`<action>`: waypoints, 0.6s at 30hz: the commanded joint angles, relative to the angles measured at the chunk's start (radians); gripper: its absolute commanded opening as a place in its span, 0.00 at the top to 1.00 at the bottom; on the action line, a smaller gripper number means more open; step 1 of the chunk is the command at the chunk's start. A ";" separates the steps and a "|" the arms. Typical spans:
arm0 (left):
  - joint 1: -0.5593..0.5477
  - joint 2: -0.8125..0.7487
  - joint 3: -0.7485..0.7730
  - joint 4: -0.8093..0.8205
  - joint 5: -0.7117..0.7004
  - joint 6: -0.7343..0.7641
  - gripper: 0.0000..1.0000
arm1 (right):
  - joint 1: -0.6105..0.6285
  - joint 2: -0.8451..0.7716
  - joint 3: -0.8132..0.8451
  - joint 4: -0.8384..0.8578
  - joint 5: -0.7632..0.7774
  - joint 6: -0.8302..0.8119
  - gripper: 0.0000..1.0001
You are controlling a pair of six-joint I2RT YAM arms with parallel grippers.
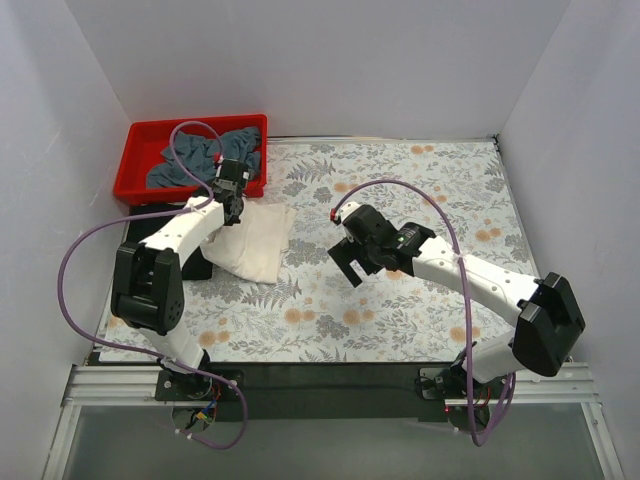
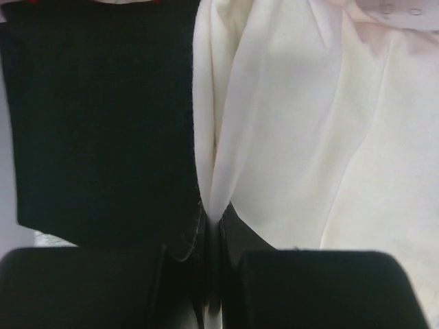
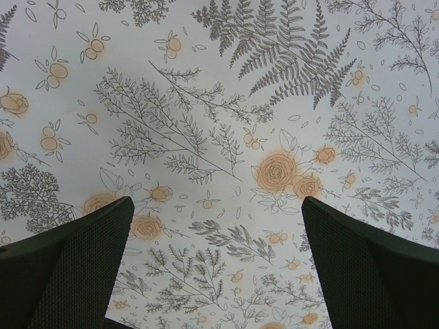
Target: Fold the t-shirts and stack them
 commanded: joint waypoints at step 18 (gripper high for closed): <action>0.271 -0.157 0.043 0.120 -0.209 0.247 1.00 | -0.023 -0.122 -0.038 0.011 -0.046 -0.049 0.02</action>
